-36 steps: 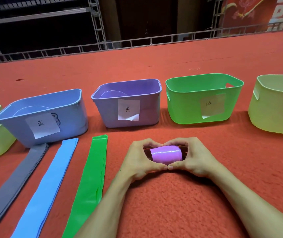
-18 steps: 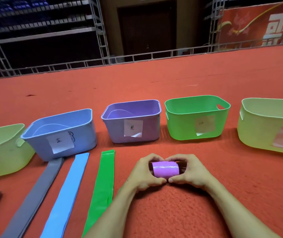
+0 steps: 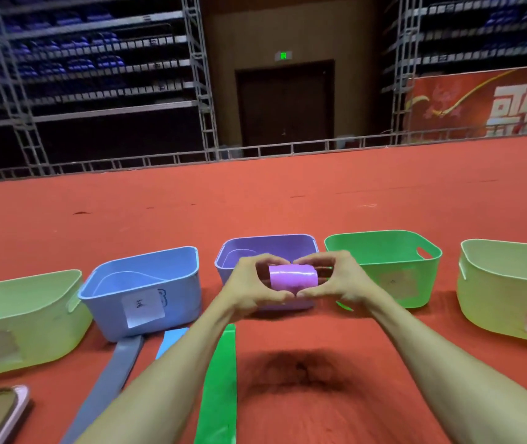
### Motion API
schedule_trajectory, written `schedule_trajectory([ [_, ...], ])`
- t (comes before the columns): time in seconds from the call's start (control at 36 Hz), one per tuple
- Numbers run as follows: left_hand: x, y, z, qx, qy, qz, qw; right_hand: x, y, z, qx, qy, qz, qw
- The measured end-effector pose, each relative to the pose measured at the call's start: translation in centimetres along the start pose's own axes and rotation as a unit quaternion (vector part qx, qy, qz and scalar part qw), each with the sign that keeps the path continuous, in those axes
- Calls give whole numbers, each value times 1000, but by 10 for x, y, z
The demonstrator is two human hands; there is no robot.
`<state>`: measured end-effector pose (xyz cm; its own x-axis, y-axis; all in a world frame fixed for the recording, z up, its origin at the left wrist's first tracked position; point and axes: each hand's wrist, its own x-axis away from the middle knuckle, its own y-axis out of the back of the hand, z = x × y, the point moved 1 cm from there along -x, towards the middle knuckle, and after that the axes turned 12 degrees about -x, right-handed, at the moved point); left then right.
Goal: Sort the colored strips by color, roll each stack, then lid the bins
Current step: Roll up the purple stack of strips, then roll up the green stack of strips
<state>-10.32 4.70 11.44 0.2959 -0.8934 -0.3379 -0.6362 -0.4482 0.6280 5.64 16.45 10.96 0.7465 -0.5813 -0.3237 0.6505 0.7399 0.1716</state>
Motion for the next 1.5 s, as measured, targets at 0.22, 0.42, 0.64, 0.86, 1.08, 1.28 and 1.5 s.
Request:
schedule_trajectory([
  [0.22, -77, 39, 40, -12, 9, -4, 1000, -96, -4, -4, 41, 21, 19, 999],
  [0.42, -129, 34, 88, -23, 32, 2, 999, -160, -1, -41, 78, -2, 48, 996],
  [0.64, -161, 24, 115, -89, 48, 45, 994, -191, 1, -74, 139, -17, 65, 988],
  [0.86, -160, 10, 122, -154, 46, 91, 983, -194, 0, -93, 239, -59, 89, 965],
  [1.08, -158, 14, 120, -186, 56, 103, 976, -192, 2, -91, 218, -81, 84, 969],
  [1.28, -129, 38, 92, -126, 52, 41, 990, -162, 0, -60, 113, -59, 18, 992],
  [1.5, -35, 52, 68, -67, 45, 12, 997, -97, -41, -18, -16, -64, -33, 997],
])
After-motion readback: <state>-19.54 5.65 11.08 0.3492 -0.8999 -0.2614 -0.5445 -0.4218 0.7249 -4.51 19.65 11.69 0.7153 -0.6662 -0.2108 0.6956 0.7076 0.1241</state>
